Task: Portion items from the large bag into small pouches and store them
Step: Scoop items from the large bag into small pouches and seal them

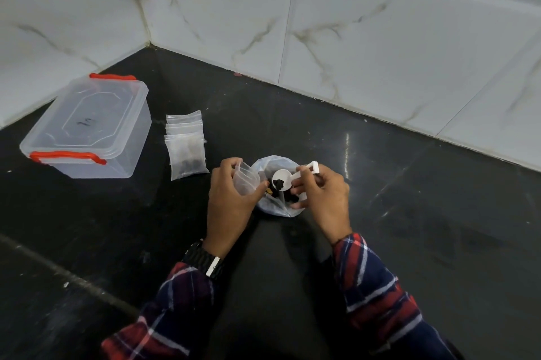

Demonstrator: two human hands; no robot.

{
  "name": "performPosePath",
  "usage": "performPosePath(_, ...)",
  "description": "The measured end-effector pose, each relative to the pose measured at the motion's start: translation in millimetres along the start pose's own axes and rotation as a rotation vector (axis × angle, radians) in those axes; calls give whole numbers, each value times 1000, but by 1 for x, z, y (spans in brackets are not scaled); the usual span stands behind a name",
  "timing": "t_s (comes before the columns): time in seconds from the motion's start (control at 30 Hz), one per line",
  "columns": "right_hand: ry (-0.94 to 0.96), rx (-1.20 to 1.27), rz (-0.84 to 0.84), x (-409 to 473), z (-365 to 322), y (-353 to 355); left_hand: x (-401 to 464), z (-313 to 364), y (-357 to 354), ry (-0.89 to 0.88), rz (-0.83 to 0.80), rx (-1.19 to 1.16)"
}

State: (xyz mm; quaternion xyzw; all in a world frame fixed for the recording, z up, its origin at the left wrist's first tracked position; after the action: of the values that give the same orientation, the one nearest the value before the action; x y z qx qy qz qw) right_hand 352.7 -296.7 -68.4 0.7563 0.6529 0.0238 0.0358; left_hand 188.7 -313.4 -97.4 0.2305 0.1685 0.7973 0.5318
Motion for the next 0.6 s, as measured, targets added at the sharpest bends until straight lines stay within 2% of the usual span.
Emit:
performPosePath(0.17,-12,159,-8,-4,-24,1,-4,5,2,-52,-17,53)
performPosePath(0.33,172,216,-101,-19,-49,-4,-4,10,2,-49,-24,54)
performPosePath(0.5,500,-186,-290,-33,-44,-9,-6,13,4,-10,-51,-94)
performPosePath(0.6,685,-348,-316,-39,-40,-9,-8,17,6,27,-57,-176)
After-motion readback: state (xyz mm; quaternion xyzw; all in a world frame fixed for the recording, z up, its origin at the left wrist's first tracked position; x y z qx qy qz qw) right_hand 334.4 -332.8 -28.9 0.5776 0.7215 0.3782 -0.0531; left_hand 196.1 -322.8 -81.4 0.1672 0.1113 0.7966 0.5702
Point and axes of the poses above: each hand's wrist, its own x-axis towards the middle knuckle, its own y-axis out of the back of the hand, z = x × y, the point moved 2 cm from there along x, towards the middle knuckle, and after that the axes turned 7 degrees about x, right-handed, at the moved point
